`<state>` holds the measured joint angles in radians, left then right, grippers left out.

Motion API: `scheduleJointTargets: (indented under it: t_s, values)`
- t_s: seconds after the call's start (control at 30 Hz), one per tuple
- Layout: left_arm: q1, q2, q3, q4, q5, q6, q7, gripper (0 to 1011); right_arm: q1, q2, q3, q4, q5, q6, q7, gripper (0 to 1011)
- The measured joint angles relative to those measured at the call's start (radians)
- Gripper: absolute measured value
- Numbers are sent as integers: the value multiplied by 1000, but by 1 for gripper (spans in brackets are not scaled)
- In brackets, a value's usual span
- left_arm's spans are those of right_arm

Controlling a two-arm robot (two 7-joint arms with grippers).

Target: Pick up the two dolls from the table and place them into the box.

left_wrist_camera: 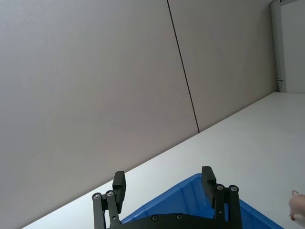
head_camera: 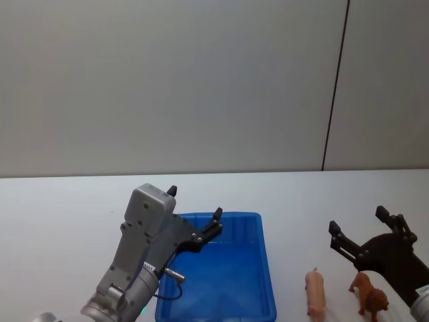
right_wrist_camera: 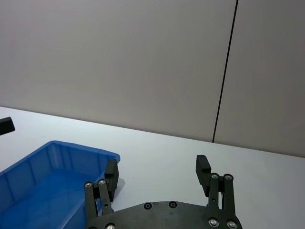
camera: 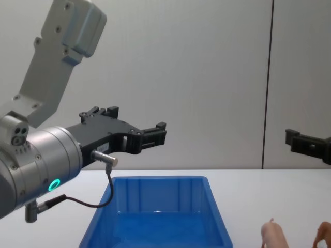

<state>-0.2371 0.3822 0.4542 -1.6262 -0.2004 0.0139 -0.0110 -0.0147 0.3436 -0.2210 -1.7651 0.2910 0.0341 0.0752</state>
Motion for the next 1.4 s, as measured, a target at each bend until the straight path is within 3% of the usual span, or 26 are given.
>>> scheduleJointTargets:
  t_s: [0.37, 0.83, 1.4]
  values:
    - [0, 0, 0, 0, 0, 0, 0, 1001, -16, 51, 36, 4, 47, 26, 49, 1001]
    - [0, 0, 0, 0, 0, 0, 0, 1001, -52, 115, 73, 24, 94, 113, 117, 1001]
    - [0, 0, 0, 0, 0, 0, 0, 1001, -69, 129, 71, 71, 110, 205, 162, 1001]
